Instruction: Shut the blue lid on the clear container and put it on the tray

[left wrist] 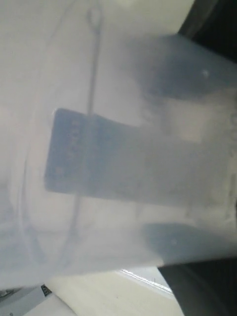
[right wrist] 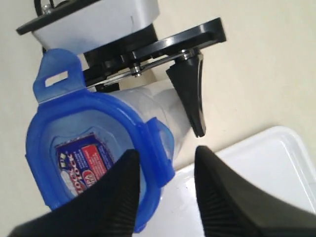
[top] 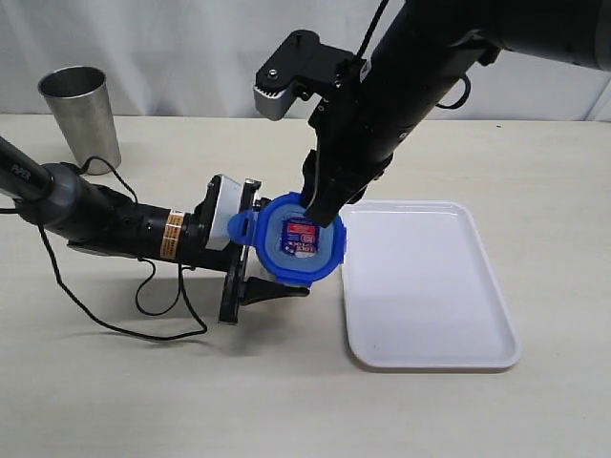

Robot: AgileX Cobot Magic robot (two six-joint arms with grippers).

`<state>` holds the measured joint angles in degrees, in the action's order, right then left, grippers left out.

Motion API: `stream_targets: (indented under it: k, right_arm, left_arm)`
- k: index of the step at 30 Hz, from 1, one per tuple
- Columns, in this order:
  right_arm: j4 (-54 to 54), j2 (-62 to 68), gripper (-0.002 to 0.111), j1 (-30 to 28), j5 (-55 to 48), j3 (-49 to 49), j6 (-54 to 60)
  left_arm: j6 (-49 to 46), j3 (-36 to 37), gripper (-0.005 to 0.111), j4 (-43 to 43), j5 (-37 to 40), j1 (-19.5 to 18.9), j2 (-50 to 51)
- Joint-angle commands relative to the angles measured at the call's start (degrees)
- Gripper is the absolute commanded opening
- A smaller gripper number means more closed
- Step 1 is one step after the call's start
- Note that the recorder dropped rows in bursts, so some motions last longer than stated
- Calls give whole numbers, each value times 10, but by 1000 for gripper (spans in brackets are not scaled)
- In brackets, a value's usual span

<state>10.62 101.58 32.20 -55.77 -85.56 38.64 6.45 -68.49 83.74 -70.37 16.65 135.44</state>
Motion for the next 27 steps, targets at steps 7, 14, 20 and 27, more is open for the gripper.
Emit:
stream_targets:
  k: [7, 14, 20, 27]
  right_arm:
    - [-117, -8, 35, -3, 17, 3, -189]
    - [-115, -8, 35, -3, 9, 3, -199]
    - [-115, -1, 35, -3, -7, 4, -260]
    - [-122, 16, 35, -3, -9, 28, -261]
  left_arm:
    - [59, 3, 0, -10, 4, -2, 1]
    - [86, 3, 0, -25, 4, -2, 1]
    - [126, 3, 0, -41, 4, -2, 1]
    - [131, 3, 0, -44, 4, -2, 1]
